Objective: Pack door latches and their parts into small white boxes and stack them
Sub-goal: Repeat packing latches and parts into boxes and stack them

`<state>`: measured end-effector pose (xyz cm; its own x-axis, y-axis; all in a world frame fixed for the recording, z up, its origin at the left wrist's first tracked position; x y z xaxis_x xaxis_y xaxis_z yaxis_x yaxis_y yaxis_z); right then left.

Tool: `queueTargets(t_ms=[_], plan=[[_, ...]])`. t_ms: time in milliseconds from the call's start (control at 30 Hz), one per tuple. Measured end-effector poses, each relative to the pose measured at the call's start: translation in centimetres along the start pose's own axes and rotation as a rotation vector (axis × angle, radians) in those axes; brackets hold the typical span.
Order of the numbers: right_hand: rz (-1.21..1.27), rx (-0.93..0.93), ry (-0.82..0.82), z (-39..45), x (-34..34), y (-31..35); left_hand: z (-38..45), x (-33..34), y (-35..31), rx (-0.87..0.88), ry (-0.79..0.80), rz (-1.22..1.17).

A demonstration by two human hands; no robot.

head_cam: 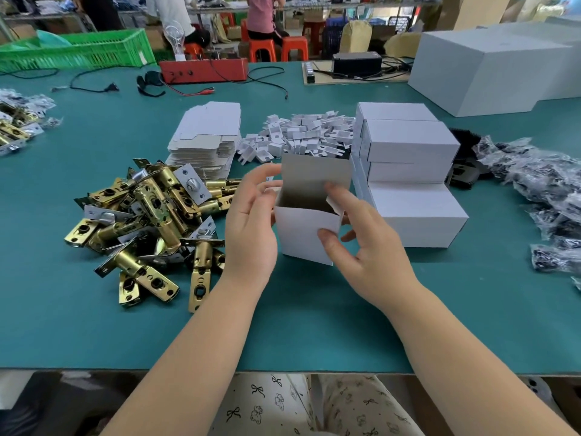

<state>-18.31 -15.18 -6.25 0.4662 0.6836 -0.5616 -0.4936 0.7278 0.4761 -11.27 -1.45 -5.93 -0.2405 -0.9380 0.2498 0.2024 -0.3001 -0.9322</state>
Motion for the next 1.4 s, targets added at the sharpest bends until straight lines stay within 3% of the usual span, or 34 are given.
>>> queueTargets(t_ms=[100, 233, 367, 600, 733, 867, 1033, 1167, 1267, 1400], plan=[[0.048, 0.011, -0.019, -0.1, -0.2, -0.3, -0.6, -0.2, -0.5, 0.149, -0.086, 0.207], [0.025, 0.001, -0.016, 0.2, -0.5, -0.1, -1.4, 0.3, -1.8, 0.326, -0.084, 0.403], [-0.006, -0.041, -0.01, 0.9, -0.5, 0.7, -0.6, -0.1, -1.1, 0.203, -0.04, 0.259], [0.144, 0.18, -0.124, -0.1, -1.1, -1.6, 0.0, 0.3, 0.1, 0.041, 0.041, 0.218], [0.051, 0.152, -0.198, 0.0, -1.9, -1.3, -0.2, 0.8, 0.6, 0.057, 0.079, 0.48], [-0.014, 0.084, -0.192, -0.4, -1.6, -0.2, -0.2, 0.5, 0.4, 0.125, 0.014, 0.731], [0.042, 0.074, -0.212, 0.3, -1.7, -0.1, -0.5, 0.9, -0.4, 0.224, -0.073, 0.836], [0.015, 0.083, -0.263, 0.7, -2.8, 0.1, -0.6, 1.3, 0.1, 0.23, -0.012, 0.851], [-0.072, 0.005, -0.184, 1.9, -3.5, 0.6, -0.4, 1.5, 0.3, 0.222, 0.019, 0.827], [0.054, 0.067, -0.01, 2.1, -2.0, -0.5, -0.3, 1.6, 0.8, 0.193, 0.045, 0.786]])
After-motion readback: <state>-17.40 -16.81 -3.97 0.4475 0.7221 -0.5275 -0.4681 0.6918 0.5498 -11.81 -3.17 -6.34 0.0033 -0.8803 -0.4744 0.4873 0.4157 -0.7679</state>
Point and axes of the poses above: each hand's wrist, its own z-axis towards the middle knuckle, its own x-axis out of the palm, y = z × x, the point moved 8 cm from there along z, towards the middle knuckle, and after that the axes turned 9 degrees about -x, right-handed, at the moved point
